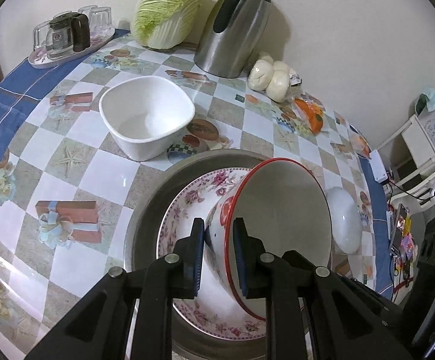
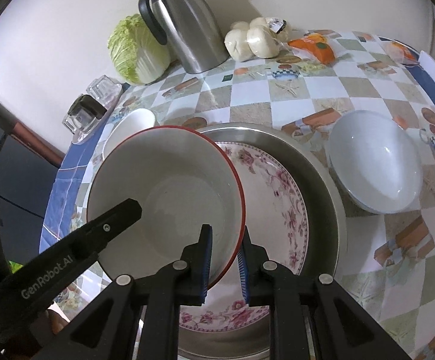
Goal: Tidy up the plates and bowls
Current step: 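Carry the red-rimmed bowl with the right gripper while the left gripper grasps its rim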
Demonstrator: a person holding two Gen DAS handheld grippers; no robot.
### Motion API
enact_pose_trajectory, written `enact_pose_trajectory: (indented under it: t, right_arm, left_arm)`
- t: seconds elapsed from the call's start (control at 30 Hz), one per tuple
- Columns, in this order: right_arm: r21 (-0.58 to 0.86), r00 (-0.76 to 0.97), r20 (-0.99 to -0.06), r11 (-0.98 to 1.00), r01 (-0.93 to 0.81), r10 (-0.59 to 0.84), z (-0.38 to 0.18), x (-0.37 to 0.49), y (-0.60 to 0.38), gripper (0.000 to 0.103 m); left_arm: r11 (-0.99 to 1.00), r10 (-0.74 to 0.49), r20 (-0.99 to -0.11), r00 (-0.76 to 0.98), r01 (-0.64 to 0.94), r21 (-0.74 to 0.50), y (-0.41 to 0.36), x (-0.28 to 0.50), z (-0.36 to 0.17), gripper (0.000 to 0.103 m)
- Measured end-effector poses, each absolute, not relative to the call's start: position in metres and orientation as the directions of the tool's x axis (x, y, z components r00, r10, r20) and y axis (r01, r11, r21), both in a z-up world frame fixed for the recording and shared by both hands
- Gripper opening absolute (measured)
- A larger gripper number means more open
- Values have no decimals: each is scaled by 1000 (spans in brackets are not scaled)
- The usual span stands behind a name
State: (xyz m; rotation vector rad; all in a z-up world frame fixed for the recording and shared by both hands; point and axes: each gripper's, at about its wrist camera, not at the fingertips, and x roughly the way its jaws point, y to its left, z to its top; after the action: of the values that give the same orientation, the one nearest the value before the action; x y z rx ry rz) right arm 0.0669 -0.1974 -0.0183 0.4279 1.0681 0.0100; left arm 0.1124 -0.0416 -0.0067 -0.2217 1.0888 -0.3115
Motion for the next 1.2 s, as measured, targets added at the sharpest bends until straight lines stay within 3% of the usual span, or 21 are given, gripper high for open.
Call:
enact_pose_trajectory:
  t: [1.2]
  right_arm:
    - [304, 503, -852, 919, 251, 145, -23, 61, -209, 20]
  left_arm:
    - [906, -421, -846, 328, 192, -377, -52, 110, -35, 20]
